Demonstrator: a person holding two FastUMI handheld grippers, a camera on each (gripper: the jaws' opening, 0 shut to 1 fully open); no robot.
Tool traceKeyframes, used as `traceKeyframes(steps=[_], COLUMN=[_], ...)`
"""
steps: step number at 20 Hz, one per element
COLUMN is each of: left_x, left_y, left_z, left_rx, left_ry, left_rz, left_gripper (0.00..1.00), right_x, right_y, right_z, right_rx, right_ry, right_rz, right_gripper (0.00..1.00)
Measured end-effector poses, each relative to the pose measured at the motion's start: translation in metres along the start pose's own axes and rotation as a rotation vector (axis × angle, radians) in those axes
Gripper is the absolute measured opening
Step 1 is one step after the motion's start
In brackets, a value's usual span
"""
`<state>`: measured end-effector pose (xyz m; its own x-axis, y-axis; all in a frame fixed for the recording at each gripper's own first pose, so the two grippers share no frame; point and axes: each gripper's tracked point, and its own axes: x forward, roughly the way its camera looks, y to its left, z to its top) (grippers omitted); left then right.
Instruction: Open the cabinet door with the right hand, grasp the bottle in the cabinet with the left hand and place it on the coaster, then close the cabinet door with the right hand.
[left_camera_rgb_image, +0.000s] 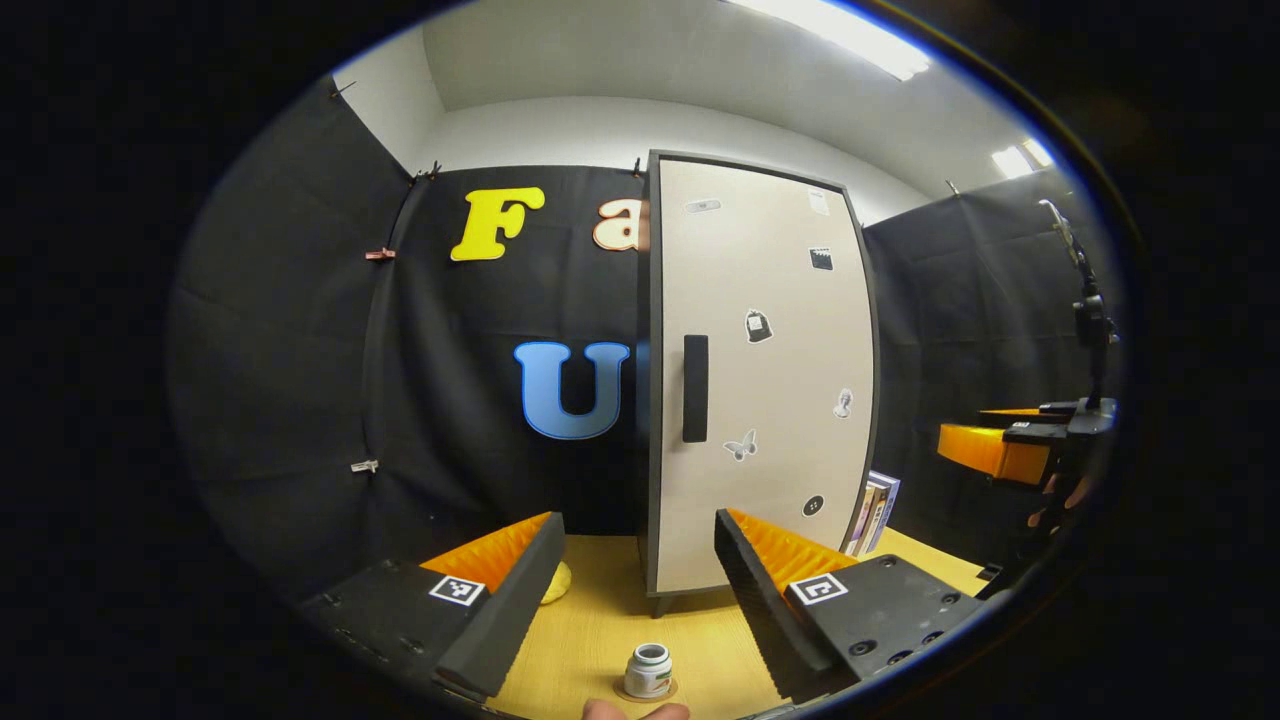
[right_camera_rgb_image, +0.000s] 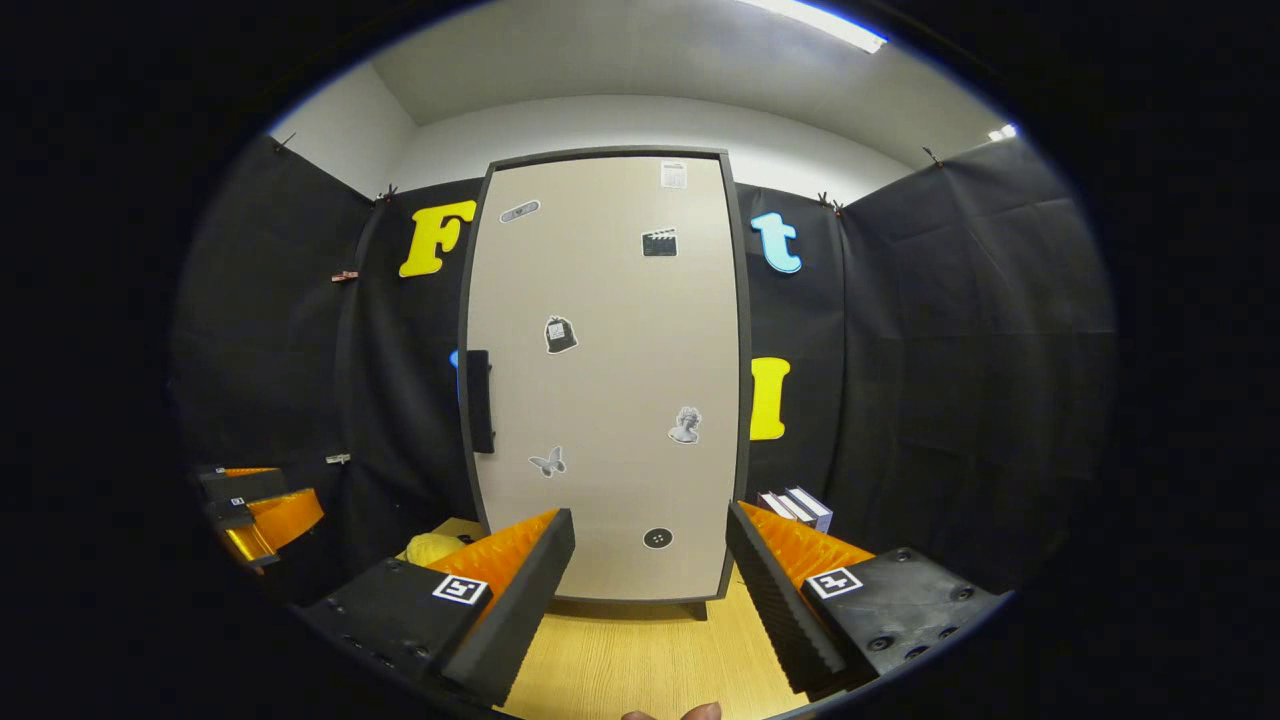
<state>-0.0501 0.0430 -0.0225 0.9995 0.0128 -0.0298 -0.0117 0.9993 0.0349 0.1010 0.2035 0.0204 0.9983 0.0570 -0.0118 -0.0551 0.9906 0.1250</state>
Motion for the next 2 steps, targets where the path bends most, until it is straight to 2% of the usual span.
traceKeyframes(steps=[2], left_x=[0.0001], left_y=[-0.0004], left_z=[0.0003], left_rx=[0.000], left_ry=[0.000], left_rz=[-0.001], left_gripper=[0.95], right_x=[0.0006], right_y=[0.0003], right_z=[0.0003], right_rx=[0.000], right_ry=[0.000], right_rz=[0.003], right_gripper=[0.99])
